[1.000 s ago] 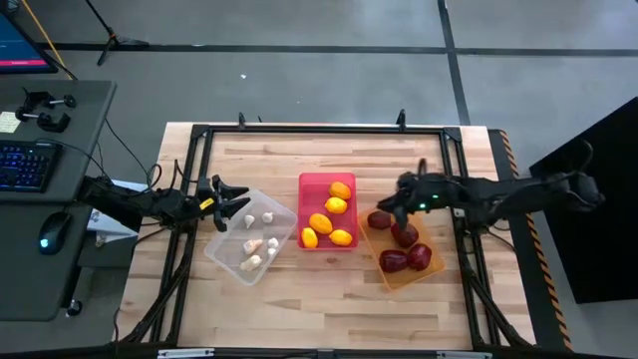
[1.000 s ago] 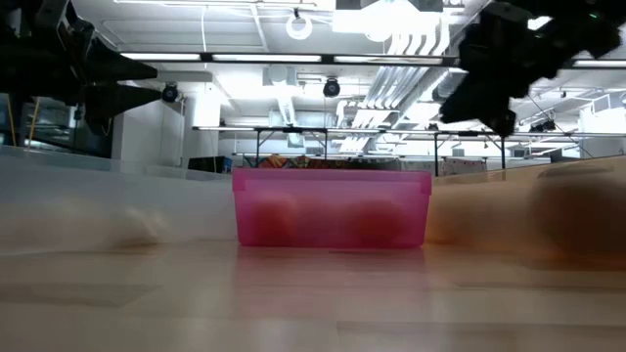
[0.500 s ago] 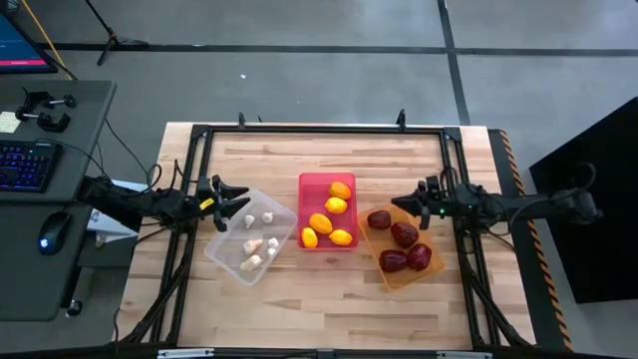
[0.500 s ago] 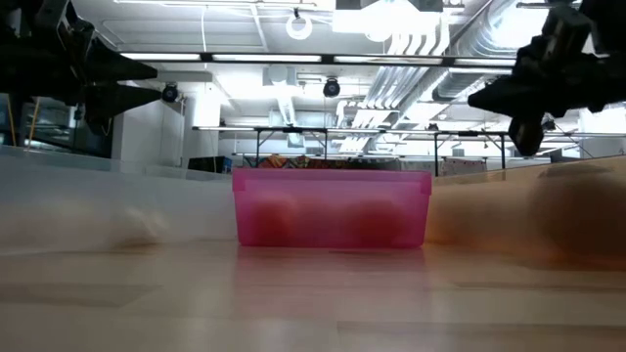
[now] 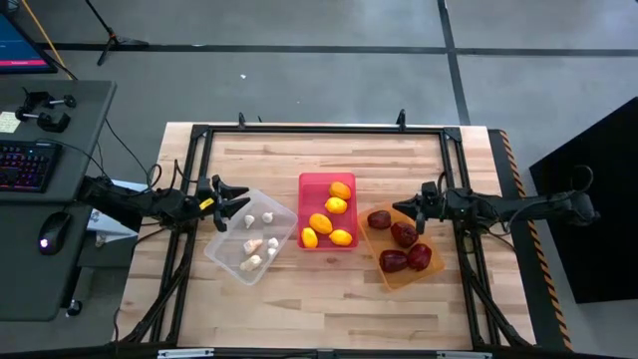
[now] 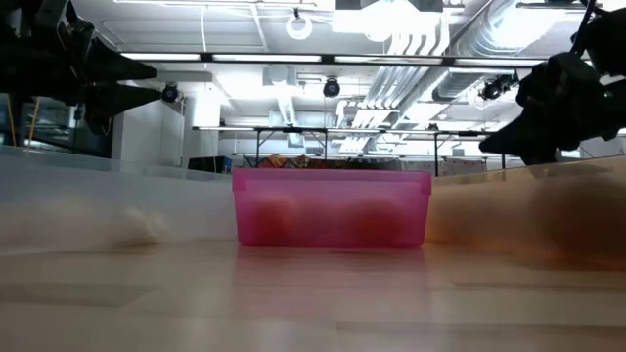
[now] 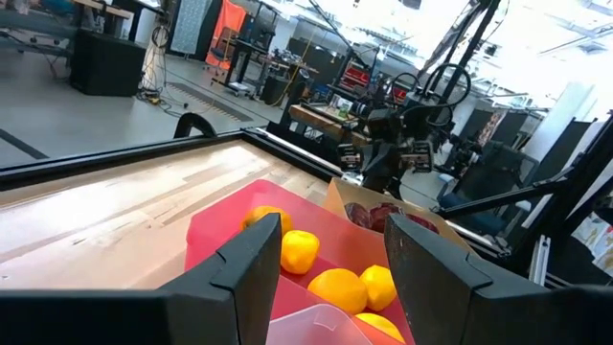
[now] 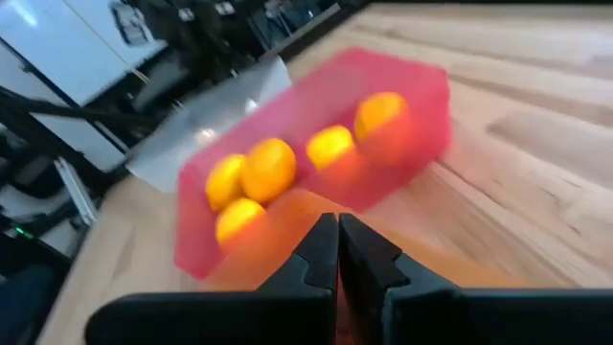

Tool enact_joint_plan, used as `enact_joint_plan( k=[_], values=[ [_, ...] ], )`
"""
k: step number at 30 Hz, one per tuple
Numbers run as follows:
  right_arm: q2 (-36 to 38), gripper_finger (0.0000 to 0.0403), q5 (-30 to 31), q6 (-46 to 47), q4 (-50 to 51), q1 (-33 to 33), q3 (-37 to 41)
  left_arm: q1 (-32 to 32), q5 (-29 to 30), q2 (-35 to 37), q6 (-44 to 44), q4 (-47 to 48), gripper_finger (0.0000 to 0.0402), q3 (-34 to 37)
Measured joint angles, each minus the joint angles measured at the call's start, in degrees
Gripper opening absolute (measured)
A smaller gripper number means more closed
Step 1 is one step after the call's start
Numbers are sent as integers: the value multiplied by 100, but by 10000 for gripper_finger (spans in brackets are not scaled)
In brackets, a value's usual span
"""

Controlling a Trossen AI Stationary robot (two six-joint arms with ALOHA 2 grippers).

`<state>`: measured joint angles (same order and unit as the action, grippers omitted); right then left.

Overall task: Sort produce into baskets
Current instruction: Return to Home Position

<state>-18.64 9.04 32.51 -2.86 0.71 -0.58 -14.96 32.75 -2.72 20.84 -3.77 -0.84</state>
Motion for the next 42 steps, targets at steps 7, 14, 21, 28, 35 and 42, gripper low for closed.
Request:
enact_joint_plan(
  k=[7, 14, 21, 28, 35, 42],
  values=[
    [-21, 3, -51, 0, 93, 0, -2, 0, 0, 0, -2, 0, 172, 0],
    [-23, 3, -56, 0, 95, 0, -4, 0, 0, 0, 0, 0, 172, 0],
    [-23, 3, -61, 0, 95, 0, -4, -1, 0, 0, -2, 1, 172, 0],
    [-23, 3, -61, 0, 97, 0, -5, -1, 0, 0, 0, 2, 172, 0],
    [-23, 3, -62, 0, 97, 0, -7, -2, 0, 0, -2, 2, 172, 0],
    [-24, 3, -63, 0, 99, 0, -7, -1, 0, 0, -2, 2, 172, 0]
  ],
)
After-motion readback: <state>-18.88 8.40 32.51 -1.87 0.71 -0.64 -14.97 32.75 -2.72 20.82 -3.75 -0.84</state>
